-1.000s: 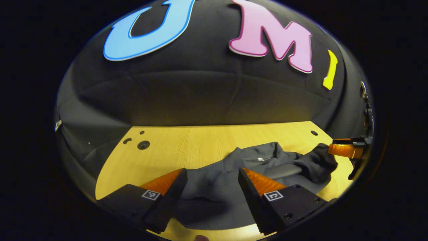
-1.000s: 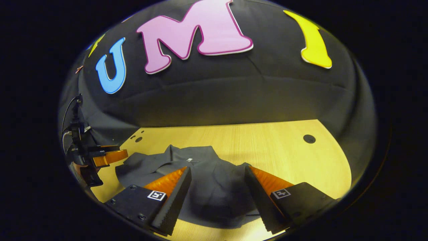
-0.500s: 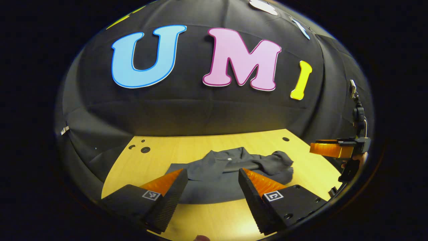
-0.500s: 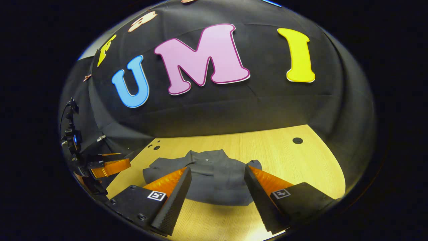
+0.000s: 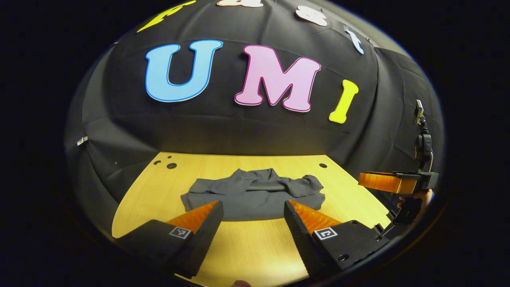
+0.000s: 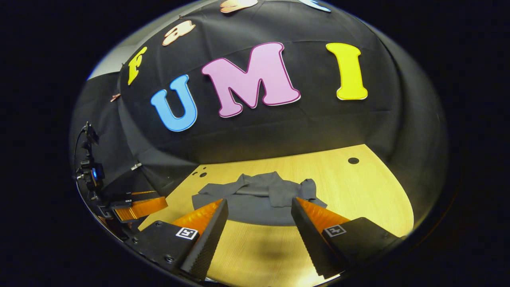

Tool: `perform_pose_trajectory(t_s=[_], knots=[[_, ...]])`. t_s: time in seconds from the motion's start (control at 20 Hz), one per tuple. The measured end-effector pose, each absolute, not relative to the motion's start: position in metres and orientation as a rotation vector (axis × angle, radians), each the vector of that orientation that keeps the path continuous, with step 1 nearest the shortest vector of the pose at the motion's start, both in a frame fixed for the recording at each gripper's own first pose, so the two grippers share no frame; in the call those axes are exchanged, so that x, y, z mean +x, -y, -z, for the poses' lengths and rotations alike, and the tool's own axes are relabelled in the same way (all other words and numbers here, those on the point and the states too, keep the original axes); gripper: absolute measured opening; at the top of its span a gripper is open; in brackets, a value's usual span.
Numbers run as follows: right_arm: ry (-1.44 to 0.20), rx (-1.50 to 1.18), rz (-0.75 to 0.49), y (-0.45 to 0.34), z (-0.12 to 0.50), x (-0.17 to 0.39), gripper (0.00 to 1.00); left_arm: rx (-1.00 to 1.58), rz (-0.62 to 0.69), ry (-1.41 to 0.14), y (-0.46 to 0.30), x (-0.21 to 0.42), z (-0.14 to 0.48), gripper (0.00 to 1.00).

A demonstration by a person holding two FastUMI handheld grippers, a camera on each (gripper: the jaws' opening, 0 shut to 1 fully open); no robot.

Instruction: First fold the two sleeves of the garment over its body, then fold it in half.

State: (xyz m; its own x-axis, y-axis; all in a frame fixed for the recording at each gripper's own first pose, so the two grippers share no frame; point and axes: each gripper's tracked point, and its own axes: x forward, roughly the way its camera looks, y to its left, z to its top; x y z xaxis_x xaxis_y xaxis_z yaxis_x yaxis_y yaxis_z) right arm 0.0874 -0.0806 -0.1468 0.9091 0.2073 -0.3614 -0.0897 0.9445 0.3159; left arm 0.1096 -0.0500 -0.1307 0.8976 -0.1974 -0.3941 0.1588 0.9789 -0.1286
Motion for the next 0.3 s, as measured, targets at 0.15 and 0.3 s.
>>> perform_pose_trajectory(t_s=[0.15,0.3], knots=[[-0.410,0.273,-0.211,0.081,0.147,0.075,0.98,-0.082,0.164,-0.429,0.059,0.096,0.130,0.96],[-0.458,0.297,-0.262,0.082,0.159,0.067,0.98,-0.074,0.109,-0.427,0.062,0.087,0.131,0.96]])
